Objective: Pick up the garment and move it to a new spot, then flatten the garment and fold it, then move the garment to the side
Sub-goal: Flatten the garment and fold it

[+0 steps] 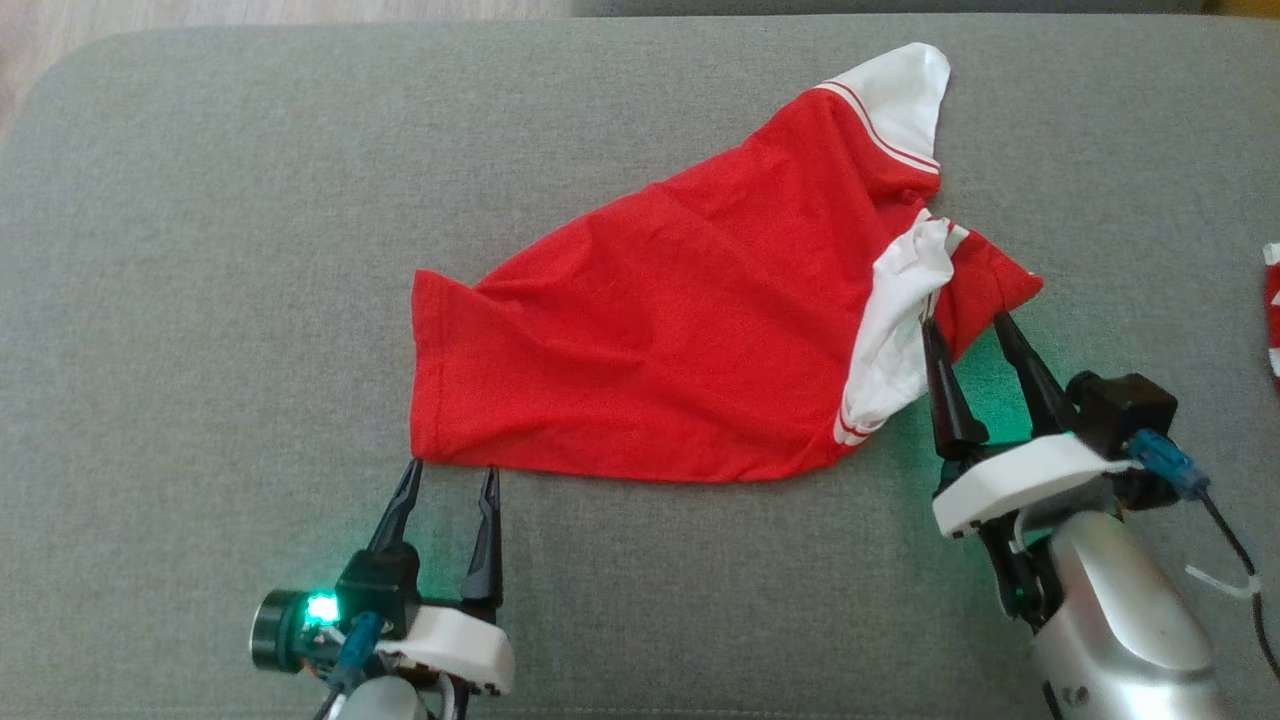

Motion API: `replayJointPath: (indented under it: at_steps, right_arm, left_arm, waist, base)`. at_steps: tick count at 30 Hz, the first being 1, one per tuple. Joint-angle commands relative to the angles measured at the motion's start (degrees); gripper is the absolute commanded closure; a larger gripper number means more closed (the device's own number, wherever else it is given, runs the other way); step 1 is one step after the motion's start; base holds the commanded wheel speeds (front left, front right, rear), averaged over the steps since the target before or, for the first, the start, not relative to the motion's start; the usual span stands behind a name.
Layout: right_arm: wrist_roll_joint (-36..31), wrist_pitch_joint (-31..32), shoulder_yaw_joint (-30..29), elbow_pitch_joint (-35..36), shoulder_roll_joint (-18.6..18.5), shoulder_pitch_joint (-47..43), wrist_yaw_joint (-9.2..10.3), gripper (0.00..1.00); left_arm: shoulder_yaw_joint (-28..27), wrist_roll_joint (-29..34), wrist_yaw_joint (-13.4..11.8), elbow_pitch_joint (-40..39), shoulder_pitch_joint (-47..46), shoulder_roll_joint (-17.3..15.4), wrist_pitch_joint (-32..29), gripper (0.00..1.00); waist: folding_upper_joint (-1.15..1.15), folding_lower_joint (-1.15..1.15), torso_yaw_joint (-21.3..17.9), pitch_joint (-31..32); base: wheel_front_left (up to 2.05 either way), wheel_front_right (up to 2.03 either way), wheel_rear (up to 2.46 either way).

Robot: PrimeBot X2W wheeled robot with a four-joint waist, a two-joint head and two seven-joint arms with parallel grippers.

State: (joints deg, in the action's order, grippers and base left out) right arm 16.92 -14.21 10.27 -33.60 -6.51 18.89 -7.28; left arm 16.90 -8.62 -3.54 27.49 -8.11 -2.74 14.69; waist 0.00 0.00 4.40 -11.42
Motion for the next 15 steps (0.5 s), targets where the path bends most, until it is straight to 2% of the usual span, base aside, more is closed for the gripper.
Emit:
replayJointPath:
  at_steps: [1, 15]
  right_arm:
    - [0.44, -0.78, 1.26, 2.25, 0.38, 1.61, -0.21, 0.0]
    - [1.69, -0.78, 1.05, -1.61, 1.96, 5.95, -0.21, 0.0]
  left_arm:
    - [-1.22, -0.52, -0.33, -1.49, -1.52, -0.14, 0.31, 0.0]
    - [-0.76, -0.81, -0.33, -1.22, -1.21, -0.14, 0.31, 0.0]
  waist:
    - [0.0, 0.0, 0.13, -0.06]
    - [0.0, 0.0, 1.98, -0.26]
  base:
    - [0.0, 0.0, 0.0]
    - [0.0, 0.0, 0.0]
